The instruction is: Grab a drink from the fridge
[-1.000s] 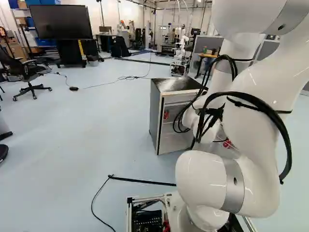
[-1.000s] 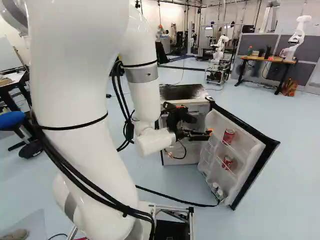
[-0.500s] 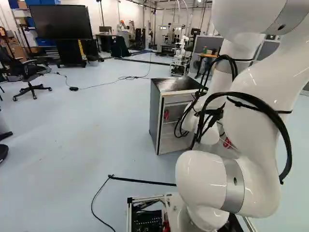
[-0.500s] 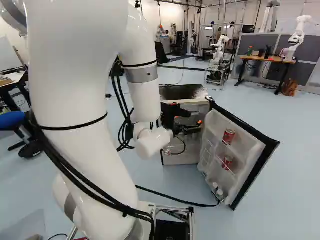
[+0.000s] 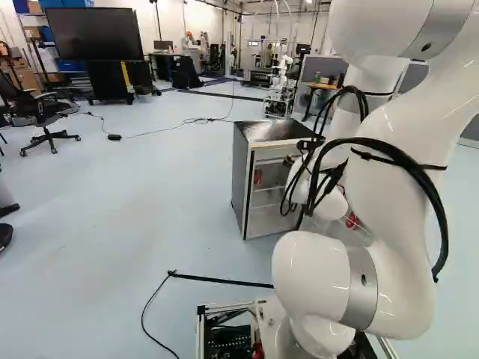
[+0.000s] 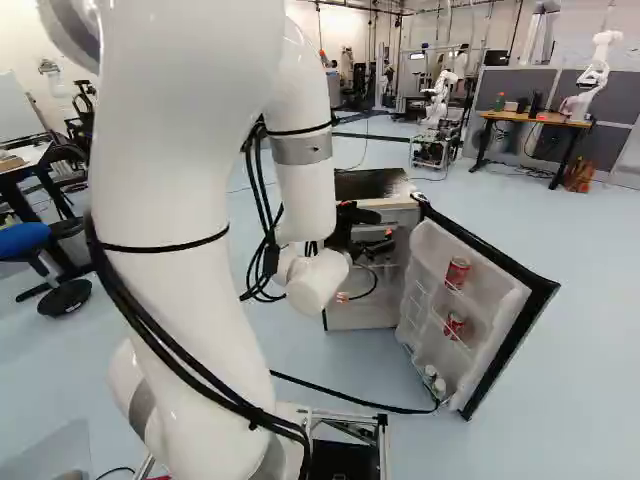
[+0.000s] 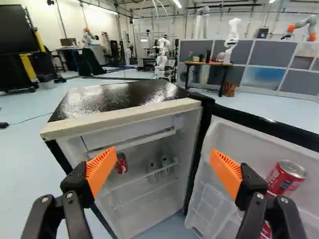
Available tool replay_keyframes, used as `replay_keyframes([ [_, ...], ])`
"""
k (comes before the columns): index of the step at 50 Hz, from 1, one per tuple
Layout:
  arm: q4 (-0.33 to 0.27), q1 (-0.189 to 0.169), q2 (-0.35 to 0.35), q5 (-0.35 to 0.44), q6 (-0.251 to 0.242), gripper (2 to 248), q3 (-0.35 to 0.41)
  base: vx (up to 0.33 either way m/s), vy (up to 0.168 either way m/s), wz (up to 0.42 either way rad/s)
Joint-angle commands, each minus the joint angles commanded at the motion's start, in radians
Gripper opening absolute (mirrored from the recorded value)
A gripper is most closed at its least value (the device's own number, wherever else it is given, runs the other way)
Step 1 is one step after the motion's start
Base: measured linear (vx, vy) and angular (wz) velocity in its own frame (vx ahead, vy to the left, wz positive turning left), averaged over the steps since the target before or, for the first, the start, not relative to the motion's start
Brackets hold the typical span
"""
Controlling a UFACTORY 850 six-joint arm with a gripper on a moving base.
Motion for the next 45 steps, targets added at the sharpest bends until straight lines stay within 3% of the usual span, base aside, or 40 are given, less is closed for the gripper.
replay_keyframes([
  [45, -0.470, -0.105, -0.270, 0.017, 0.000, 247, -0.218, 0.000, 0.000, 0.000],
])
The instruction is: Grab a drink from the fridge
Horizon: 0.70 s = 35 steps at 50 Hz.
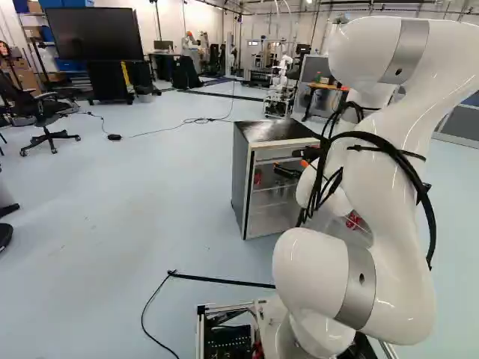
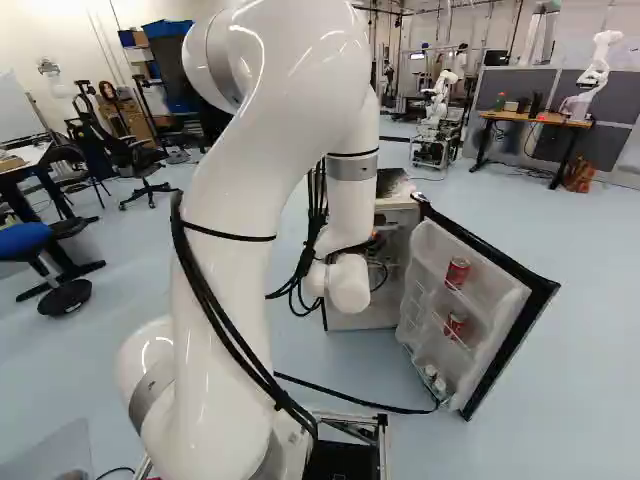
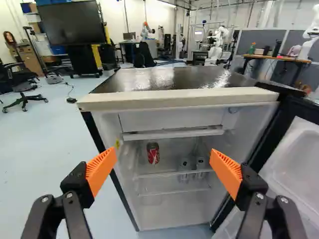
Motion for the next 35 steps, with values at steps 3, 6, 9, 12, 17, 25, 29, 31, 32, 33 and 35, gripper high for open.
replay_keyframes([
  [3, -0.029, -0.007, -0.017, 0.003, 0.000, 247, -0.014, 0.000, 0.000, 0.000],
  [6, -0.057, -0.014, -0.033, 0.005, 0.000, 247, -0.028, 0.000, 0.000, 0.000],
  [9, -0.086, -0.021, -0.050, 0.009, 0.000, 247, -0.042, 0.000, 0.000, 0.000],
  [12, -0.114, -0.027, -0.066, 0.012, 0.000, 247, -0.056, 0.000, 0.000, 0.000],
  [17, -0.160, -0.039, -0.093, 0.019, 0.000, 247, -0.080, 0.000, 0.000, 0.000],
  [25, -0.228, -0.057, -0.136, 0.030, 0.000, 247, -0.118, 0.000, 0.000, 0.000],
  [29, -0.259, -0.065, -0.158, 0.036, 0.000, 247, -0.137, 0.000, 0.000, 0.000],
  [31, -0.272, -0.070, -0.168, 0.039, 0.000, 247, -0.147, 0.000, 0.000, 0.000],
  [32, -0.277, -0.072, -0.174, 0.039, 0.000, 247, -0.152, 0.000, 0.000, 0.000],
  [33, -0.281, -0.074, -0.179, 0.040, 0.000, 247, -0.157, 0.000, 0.000, 0.000],
  [35, -0.287, -0.079, -0.191, 0.041, 0.000, 247, -0.168, 0.000, 0.000, 0.000],
])
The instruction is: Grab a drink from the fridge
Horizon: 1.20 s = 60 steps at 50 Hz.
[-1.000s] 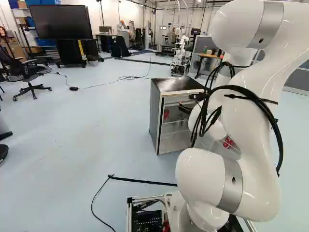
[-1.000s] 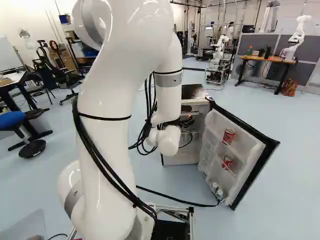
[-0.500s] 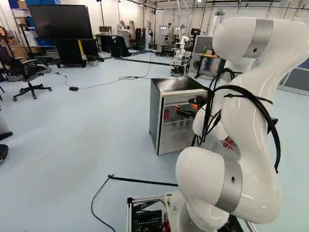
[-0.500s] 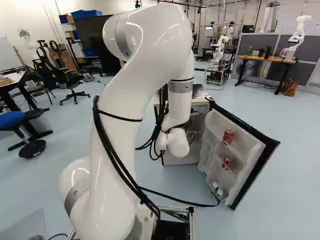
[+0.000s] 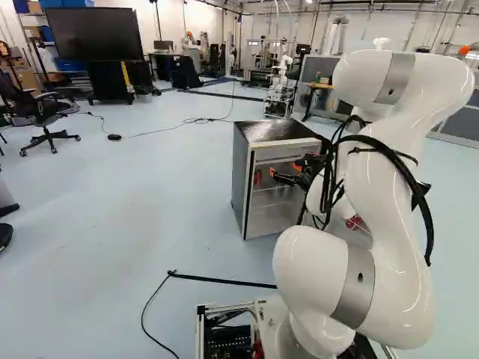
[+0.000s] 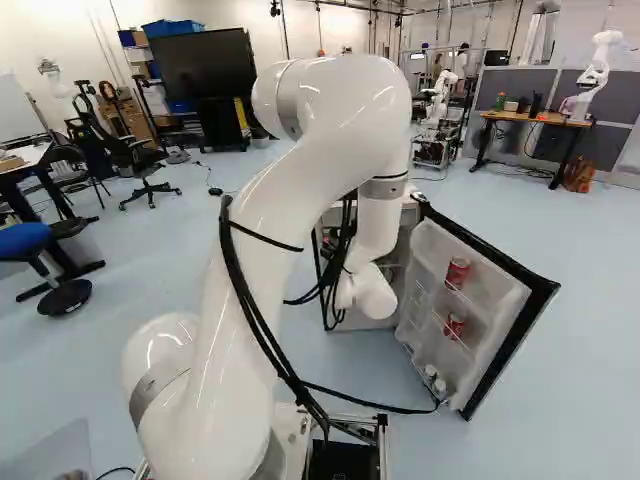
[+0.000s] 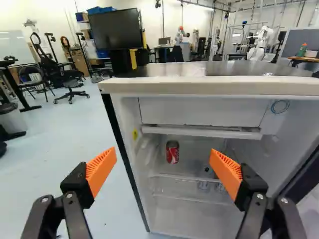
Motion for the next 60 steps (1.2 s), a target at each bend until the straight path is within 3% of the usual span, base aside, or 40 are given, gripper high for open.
replay_keyframes([
  [21, -0.009, -0.022, -0.095, 0.002, 0.000, 247, -0.077, 0.000, 0.000, 0.000],
  [41, -0.009, -0.011, -0.171, 0.002, 0.000, 247, -0.128, 0.000, 0.000, 0.000],
  [60, -0.009, 0.010, -0.264, 0.002, 0.000, 247, -0.224, 0.000, 0.000, 0.000],
])
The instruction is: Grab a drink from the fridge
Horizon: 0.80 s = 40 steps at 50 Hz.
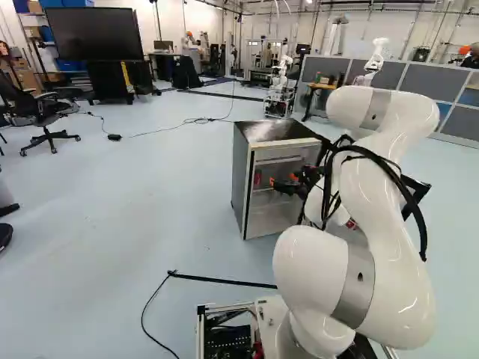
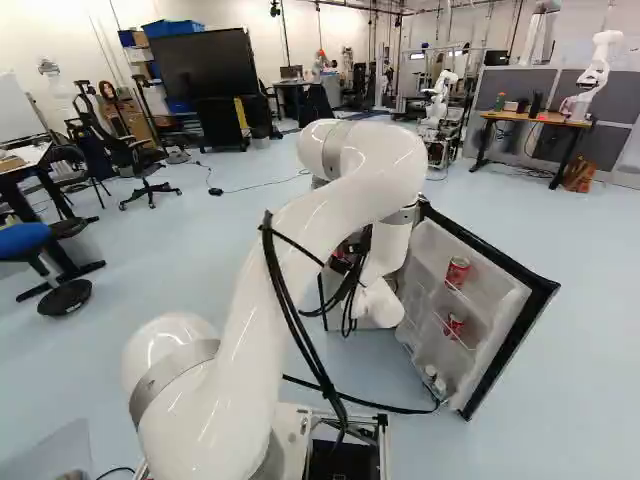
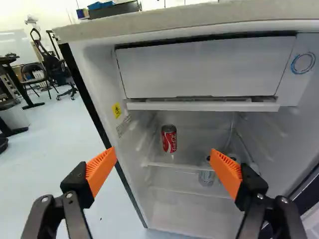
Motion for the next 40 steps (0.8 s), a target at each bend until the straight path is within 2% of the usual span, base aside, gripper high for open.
replay_keyframes([
  [40, 0.000, 0.048, -0.211, 0.000, 0.000, 247, -0.254, 0.000, 0.000, 0.000],
])
